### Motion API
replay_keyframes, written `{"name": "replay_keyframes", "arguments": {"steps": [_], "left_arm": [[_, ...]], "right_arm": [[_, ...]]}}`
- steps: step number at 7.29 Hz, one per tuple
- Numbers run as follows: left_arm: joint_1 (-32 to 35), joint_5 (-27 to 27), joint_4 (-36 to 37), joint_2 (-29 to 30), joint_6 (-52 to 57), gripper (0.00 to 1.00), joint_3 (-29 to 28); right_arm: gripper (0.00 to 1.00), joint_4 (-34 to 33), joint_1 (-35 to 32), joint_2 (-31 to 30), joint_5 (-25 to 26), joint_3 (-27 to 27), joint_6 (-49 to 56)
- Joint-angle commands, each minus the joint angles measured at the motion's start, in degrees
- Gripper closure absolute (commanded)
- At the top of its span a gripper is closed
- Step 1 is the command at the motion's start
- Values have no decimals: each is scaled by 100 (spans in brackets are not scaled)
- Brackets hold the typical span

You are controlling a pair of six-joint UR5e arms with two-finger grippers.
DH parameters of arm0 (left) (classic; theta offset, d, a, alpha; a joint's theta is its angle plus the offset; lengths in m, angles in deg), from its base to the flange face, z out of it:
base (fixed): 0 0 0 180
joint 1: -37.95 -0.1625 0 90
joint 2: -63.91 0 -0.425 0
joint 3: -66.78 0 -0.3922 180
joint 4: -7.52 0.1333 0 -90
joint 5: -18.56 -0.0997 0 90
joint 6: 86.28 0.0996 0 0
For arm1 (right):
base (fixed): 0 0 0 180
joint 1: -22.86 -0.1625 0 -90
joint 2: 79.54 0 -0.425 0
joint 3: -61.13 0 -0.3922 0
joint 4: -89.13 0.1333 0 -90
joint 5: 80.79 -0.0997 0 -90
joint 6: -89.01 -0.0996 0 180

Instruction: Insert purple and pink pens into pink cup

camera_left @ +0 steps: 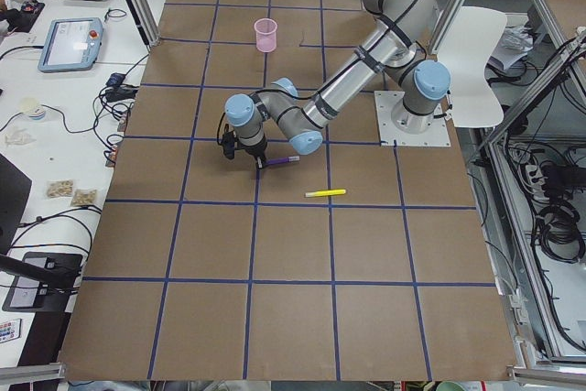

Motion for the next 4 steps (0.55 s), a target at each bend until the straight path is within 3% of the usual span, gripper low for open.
{"name": "replay_keyframes", "arguments": {"steps": [1, 4], "left_arm": [[89, -109, -94, -366, -23, 100, -160], [404, -66, -182, -999, -23, 100, -451]], "right_arm": [[100, 76, -4, -154, 73, -20, -387], [100, 111, -511, -856, 144, -73, -1258]]}}
